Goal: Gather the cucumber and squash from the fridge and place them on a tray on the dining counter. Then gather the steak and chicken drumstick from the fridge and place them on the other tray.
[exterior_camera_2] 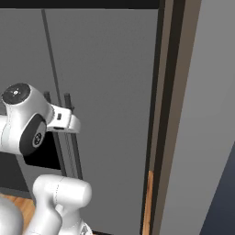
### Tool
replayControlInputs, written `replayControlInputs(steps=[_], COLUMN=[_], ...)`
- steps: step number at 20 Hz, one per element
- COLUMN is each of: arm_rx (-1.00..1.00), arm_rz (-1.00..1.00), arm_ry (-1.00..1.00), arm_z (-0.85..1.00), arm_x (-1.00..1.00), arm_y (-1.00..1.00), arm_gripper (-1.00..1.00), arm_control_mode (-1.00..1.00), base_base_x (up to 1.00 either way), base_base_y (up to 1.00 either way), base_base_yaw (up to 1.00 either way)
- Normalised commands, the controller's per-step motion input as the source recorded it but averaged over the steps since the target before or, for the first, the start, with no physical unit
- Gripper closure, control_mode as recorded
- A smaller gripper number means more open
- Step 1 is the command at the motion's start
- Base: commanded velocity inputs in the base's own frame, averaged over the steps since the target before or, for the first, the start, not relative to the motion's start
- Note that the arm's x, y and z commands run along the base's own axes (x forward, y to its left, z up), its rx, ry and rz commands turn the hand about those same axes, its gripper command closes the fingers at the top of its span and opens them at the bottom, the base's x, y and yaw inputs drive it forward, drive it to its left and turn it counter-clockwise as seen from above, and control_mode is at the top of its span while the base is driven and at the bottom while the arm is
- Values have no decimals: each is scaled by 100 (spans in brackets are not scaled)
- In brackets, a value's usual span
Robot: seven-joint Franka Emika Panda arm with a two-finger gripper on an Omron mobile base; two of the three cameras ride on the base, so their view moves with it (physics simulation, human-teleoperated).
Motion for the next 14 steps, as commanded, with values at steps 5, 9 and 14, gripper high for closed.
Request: replayControlInputs(steps=[5,9,14], arm_rx=[0,0,0], arm_rz=[-1,0,0], arm_ry=[-30,-19,-3], arm_z=[17,23,12], arm_x=[-48,-38,-22], arm_y=[0,0,0], arm_gripper=[-100,-100,-100], arm_control_mode=[-100,-100,-100], base_base_x=[0,0,0], base_base_y=[0,0,0], base_base_yaw=[0,0,0])
